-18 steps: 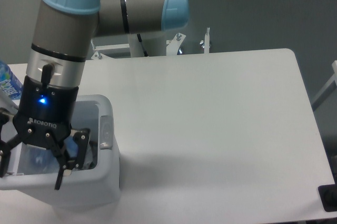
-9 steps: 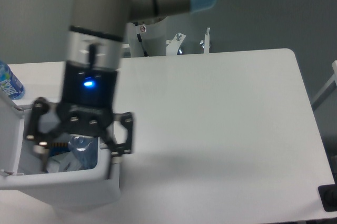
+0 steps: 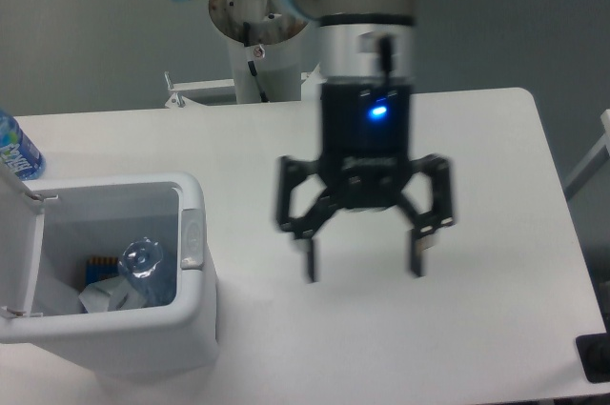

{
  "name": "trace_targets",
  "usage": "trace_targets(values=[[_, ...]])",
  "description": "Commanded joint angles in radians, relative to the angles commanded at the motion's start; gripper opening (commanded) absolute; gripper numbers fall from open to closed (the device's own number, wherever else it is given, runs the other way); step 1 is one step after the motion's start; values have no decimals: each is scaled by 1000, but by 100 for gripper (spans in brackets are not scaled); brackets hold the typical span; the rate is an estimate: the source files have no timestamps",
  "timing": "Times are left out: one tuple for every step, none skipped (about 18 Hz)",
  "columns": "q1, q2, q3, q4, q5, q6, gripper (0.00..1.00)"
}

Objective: Place the trash in the trash can

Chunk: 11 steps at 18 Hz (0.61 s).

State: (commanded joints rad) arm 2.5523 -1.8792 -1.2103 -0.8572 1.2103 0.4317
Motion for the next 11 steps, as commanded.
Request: trace_targets(values=[[35, 3, -3, -29, 0, 98, 100], [58, 5, -3, -70, 0, 199, 100], [74, 17, -6, -125, 3, 296, 100], [95, 34, -12, -178, 21, 396, 100], [118, 41, -12, -216, 52, 488, 100], [134, 48, -15, -245, 87, 565, 100], [149, 58, -17, -273, 121, 622, 100], [160, 67, -21, -292, 152, 665, 100], [164, 69, -31, -302, 176, 692, 100], [167, 71, -38, -302, 189, 703, 100], [174, 71, -41, -302, 189, 703, 100]])
